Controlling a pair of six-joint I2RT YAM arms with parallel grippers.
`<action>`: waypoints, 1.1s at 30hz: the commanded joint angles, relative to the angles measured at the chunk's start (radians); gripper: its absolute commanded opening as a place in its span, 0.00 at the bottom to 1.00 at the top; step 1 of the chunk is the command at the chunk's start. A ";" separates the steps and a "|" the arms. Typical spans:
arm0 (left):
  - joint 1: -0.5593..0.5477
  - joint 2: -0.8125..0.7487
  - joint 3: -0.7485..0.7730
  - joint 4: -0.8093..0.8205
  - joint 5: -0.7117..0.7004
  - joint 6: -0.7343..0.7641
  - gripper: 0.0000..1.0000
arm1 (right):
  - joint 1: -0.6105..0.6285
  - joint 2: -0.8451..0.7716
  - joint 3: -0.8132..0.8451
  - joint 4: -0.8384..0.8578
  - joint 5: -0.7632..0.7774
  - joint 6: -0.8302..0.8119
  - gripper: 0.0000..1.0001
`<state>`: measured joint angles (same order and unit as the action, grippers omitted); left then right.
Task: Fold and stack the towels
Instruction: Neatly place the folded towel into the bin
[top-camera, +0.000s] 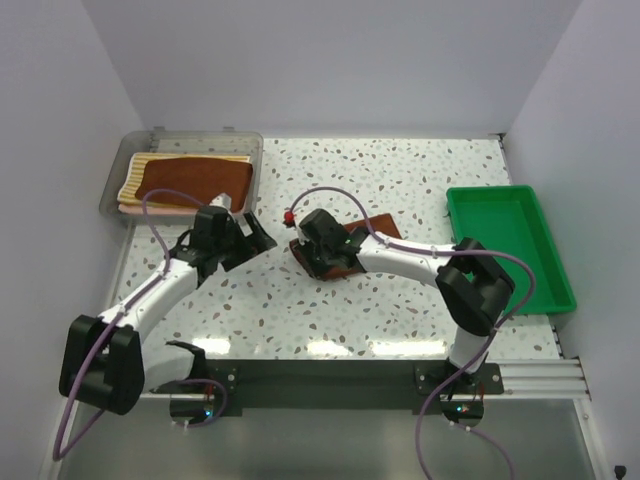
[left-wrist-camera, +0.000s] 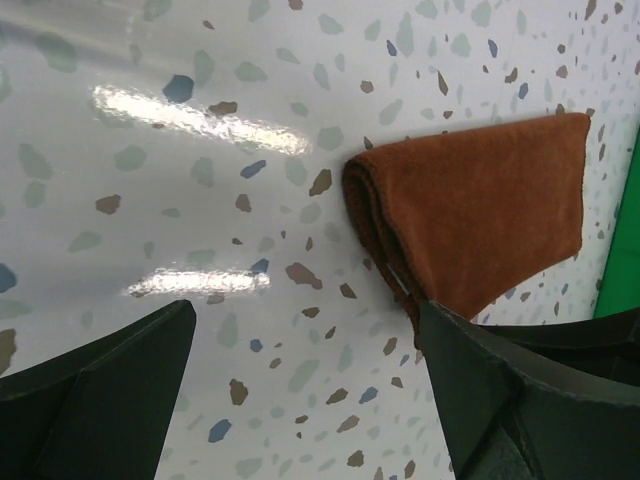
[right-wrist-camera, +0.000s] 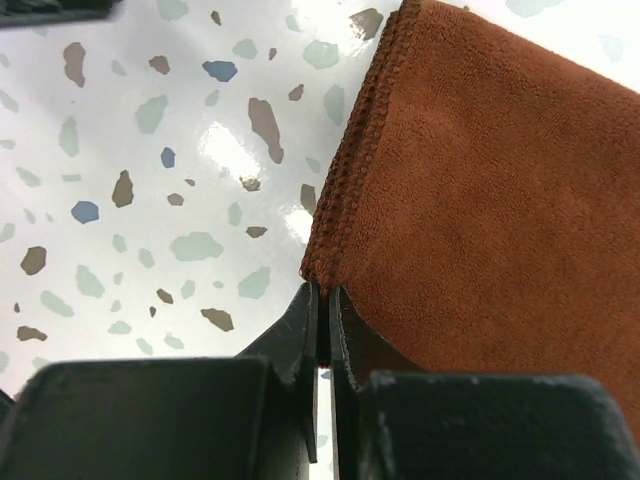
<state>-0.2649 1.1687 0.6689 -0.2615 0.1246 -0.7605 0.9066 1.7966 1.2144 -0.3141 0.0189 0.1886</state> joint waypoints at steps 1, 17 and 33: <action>-0.037 0.051 0.000 0.166 0.118 -0.130 1.00 | -0.009 -0.049 -0.026 0.087 -0.072 0.035 0.00; -0.195 0.330 -0.005 0.373 0.073 -0.359 0.99 | -0.023 -0.101 -0.090 0.193 -0.120 0.095 0.00; -0.218 0.414 -0.072 0.530 0.024 -0.483 0.77 | -0.026 -0.085 -0.113 0.251 -0.143 0.141 0.00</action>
<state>-0.4694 1.5696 0.6281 0.2024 0.1871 -1.1938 0.8822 1.7329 1.1038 -0.1261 -0.1001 0.3073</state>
